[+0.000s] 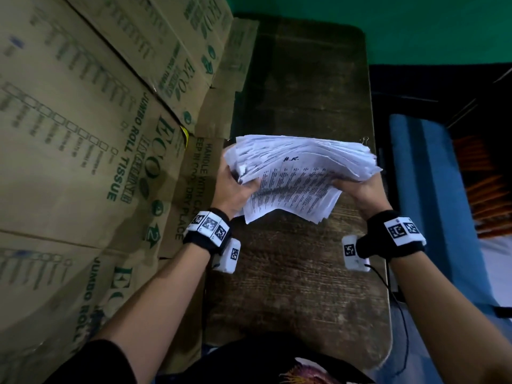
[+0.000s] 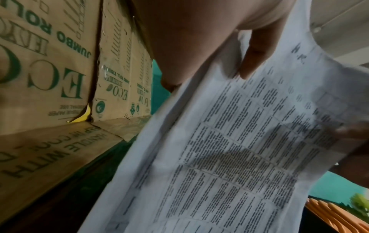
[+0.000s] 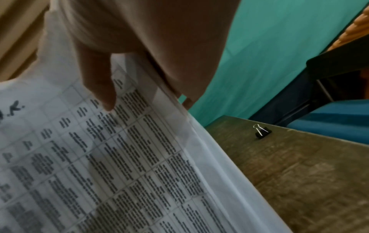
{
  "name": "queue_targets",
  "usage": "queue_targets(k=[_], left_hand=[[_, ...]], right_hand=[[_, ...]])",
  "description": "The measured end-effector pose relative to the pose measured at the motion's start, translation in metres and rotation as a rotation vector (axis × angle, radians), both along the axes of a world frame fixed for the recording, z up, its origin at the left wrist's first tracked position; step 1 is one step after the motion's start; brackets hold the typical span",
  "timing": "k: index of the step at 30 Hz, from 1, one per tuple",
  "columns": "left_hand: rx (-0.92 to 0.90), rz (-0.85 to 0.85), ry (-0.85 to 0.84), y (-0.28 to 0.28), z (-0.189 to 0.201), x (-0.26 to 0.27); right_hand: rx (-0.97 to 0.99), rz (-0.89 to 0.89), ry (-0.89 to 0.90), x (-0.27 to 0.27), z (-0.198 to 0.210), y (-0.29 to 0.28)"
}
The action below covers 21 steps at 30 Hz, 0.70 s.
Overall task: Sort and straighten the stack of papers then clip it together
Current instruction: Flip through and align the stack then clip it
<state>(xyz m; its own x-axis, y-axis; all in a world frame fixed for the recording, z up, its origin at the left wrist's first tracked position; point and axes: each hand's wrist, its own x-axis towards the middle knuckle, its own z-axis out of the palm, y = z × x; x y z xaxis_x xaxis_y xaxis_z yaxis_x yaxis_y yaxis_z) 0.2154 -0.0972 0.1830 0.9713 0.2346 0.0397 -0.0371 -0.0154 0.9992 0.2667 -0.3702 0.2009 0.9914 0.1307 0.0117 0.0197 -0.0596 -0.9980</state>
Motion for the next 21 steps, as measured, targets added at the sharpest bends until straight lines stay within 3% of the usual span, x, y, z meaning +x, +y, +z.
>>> queue_targets(k=[5, 13, 17, 21], left_hand=[[0.010, -0.016, -0.037, 0.003, 0.004, 0.005], [-0.040, 0.021, 0.147, -0.007, 0.002, 0.019], [-0.072, 0.081, 0.071, -0.015, 0.012, 0.018], [-0.109, 0.025, 0.073, -0.009, 0.002, 0.006]], right_hand=[[-0.036, -0.098, -0.016, -0.001, 0.001, 0.006], [-0.005, -0.067, 0.044, 0.003, 0.007, 0.021], [-0.009, -0.178, -0.011, -0.002, 0.016, 0.031], [0.028, -0.056, -0.010, -0.016, 0.012, 0.019]])
